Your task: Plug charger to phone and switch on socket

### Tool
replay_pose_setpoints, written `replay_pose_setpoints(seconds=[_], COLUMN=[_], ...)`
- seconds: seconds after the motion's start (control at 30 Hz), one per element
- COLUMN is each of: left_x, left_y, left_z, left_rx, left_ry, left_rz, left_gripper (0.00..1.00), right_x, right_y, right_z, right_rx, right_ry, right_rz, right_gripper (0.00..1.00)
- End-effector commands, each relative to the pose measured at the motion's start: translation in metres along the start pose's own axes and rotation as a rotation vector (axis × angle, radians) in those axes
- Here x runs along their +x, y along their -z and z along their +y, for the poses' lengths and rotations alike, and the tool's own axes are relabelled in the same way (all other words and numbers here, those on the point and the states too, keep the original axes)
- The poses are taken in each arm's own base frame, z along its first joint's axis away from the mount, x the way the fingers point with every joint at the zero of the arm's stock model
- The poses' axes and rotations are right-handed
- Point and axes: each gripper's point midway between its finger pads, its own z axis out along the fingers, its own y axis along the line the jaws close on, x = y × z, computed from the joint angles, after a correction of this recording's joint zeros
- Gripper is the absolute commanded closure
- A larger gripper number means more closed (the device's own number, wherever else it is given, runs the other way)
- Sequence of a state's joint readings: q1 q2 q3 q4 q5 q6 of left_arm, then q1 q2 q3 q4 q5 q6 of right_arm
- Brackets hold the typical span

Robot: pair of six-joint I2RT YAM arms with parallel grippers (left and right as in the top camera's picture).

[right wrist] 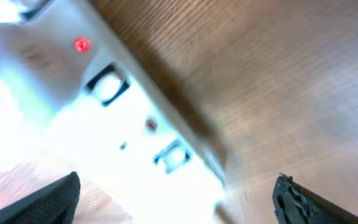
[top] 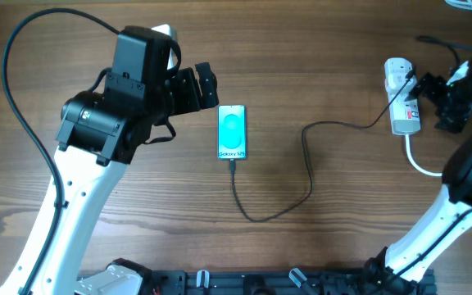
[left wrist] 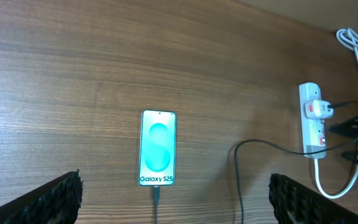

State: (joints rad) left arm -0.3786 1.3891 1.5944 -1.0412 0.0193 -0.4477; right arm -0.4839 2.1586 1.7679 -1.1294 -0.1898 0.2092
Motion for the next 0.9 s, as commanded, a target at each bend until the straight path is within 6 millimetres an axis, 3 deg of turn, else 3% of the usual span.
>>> replay_pose_setpoints(seconds=[0.0, 0.2, 0.37, 0.5, 0.67, 0.87], left_x=[0.000, 0.000, 0.000, 0.000, 0.000, 0.000], left_y=[0.001, 0.001, 0.001, 0.001, 0.001, 0.001], left_z=[0.002, 0.002, 0.002, 0.002, 0.002, 0.002], left_rx=[-0.010, -0.010, -0.010, -0.010, -0.010, -0.010], left_ry=[0.005, 0.005, 0.005, 0.005, 0.005, 0.005], left_rz=[-0.007, -0.007, -0.007, -0.007, -0.007, -0.007], left_gripper=[0.00, 0.00, 0.00, 0.00, 0.00, 0.00], right_x=[0.010, 0.057, 0.107, 0.154, 0.214, 0.238], right_y=[0.062, 0.131, 0.167, 0.173, 0.178, 0.190], right_z=[0.007, 0.029, 0.051, 0.060, 0.057, 0.048], right_rx=[-0.014, -0.060, -0.097, -0.132, -0.204, -0.254], right_ry=[-0.004, 0.040, 0.144, 0.233, 0.293, 0.328], right_rz=[-0.089, -0.149, -0.263, -0.342, -0.421, -0.550], right_gripper=[0.00, 0.00, 0.00, 0.00, 0.00, 0.00])
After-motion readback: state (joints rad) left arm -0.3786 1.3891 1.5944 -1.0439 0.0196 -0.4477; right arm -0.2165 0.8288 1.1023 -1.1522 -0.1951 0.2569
